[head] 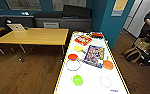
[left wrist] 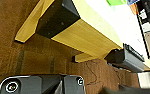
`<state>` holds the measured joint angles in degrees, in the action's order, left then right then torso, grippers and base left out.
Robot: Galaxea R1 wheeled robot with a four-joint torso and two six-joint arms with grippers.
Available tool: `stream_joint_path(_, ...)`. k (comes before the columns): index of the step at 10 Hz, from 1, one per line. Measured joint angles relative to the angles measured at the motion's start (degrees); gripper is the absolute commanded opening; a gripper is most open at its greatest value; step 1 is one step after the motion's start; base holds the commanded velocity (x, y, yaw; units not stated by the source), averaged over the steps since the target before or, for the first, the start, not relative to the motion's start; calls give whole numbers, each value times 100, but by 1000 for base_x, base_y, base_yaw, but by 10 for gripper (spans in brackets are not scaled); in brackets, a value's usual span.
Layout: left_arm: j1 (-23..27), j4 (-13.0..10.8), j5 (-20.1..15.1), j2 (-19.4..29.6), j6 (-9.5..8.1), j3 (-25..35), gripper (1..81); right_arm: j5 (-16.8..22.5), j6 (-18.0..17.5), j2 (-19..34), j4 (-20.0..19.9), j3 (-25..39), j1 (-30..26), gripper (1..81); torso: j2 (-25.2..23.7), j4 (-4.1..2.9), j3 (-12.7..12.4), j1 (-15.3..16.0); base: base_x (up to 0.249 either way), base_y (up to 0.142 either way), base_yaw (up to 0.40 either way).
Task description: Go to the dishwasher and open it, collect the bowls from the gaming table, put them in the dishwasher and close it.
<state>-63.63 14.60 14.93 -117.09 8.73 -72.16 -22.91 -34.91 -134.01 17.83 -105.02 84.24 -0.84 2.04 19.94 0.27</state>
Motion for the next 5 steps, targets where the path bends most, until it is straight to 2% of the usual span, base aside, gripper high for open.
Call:
stream_joint_path(3,833,383,-521,107,-18,212,811,98,5,-689,286,-592,22,10,0,0,0,0,0,0,0)
stream_joint_path(5,1345,636,-942,108,-20,276,811,205,5,-887,443,-724,24,10,0,0,0,0,0,0,0)
